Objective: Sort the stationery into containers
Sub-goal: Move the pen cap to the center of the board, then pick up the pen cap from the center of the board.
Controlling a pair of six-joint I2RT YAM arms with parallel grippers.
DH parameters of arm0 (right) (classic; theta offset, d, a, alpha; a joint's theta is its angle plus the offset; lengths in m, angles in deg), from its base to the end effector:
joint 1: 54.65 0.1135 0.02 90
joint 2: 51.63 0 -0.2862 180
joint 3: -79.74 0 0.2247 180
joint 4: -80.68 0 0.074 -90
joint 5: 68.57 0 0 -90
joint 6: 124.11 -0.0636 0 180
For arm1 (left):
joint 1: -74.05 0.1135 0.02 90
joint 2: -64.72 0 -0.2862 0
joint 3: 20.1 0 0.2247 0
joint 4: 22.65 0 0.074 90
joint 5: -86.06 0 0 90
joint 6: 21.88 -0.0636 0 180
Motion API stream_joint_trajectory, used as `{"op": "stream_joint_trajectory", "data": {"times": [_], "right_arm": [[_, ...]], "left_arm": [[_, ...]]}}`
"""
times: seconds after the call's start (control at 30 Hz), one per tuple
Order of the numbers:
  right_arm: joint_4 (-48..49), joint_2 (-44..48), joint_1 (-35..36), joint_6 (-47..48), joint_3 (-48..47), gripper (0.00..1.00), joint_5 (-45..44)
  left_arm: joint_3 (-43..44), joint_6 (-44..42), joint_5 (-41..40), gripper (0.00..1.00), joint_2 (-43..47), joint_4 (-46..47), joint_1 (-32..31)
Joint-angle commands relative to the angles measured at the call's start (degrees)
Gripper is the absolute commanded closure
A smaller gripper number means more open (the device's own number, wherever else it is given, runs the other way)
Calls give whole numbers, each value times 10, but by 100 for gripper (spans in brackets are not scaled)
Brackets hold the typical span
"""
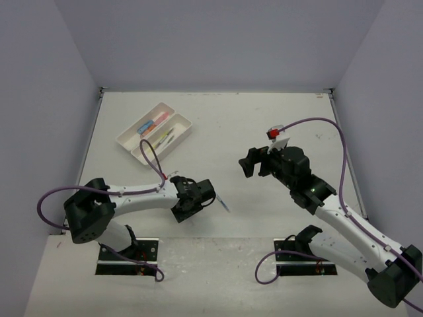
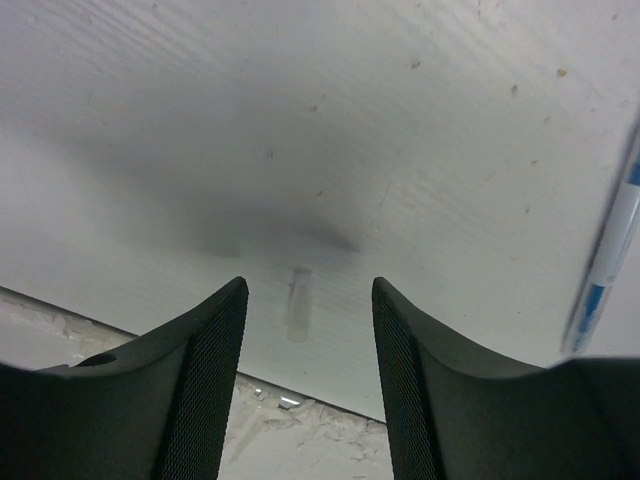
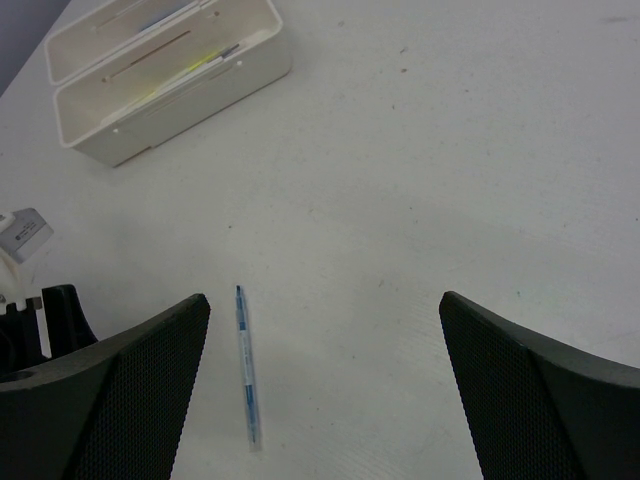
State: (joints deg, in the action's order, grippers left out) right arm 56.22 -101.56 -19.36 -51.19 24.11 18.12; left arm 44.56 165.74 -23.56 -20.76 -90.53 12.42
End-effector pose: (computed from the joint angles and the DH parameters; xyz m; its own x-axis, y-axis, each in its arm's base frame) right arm 0.1568 0.1065 0.3106 -0.4072 0.0710 -0.9106 -0.4316 0.8637 0.2604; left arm 0.1188 -0.1751 0.1851 -0.7549 -0.5669 -0.3297 -0.5803 0.8117 -0.0670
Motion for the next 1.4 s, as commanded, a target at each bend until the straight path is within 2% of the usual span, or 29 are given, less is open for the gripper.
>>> {"op": "stream_joint_trajectory", "data": {"times": [0.0, 0.2, 0.4, 0.5, 0.53, 0.73, 0.8, 0.87, 0.93, 1.0, 1.1, 1.2, 1.3, 1.37], "right_arm": [[22, -2, -2, -6, -2, 1, 1], [22, 1, -1, -6, -1, 1, 2], [22, 3, -1, -5, -1, 1, 4], [21, 4, -2, -6, -1, 1, 5], [22, 3, -1, -5, -1, 1, 5], [22, 4, -1, -5, 0, 1, 2], [22, 2, -2, -4, 0, 1, 1], [22, 2, -2, -4, 0, 1, 0], [22, 2, -2, -4, 0, 1, -3], [21, 0, -1, -3, 0, 1, -4], [19, -1, -1, 0, 0, 1, -11], [17, -28, -2, 7, -9, 1, 26], [-28, -132, -1, 12, -64, 1, 71], [-91, -204, 3, 5, -109, 1, 45]], "left_arm": [[19, 25, -8, 46, -4, -26, -28], [10, 13, -1, 46, -24, 20, -39], [11, 11, -12, 49, -39, 24, -38], [12, 10, -16, 57, -45, 24, -38], [12, 9, -14, 63, -51, 24, -38], [-2, 7, 32, 67, -76, 40, -38], [-7, 7, 46, 72, -81, 43, -38], [-16, 8, 55, 80, -80, 48, -38], [-26, 9, 60, 95, -73, 58, -38], [-38, 4, 63, 100, -58, 77, -38], [-31, -13, 28, 100, -25, 62, -38], [9, -50, -61, 100, 18, 3, -30], [84, -146, -170, 100, 58, -50, 15], [127, -201, -209, 100, 83, -72, 70]]}}
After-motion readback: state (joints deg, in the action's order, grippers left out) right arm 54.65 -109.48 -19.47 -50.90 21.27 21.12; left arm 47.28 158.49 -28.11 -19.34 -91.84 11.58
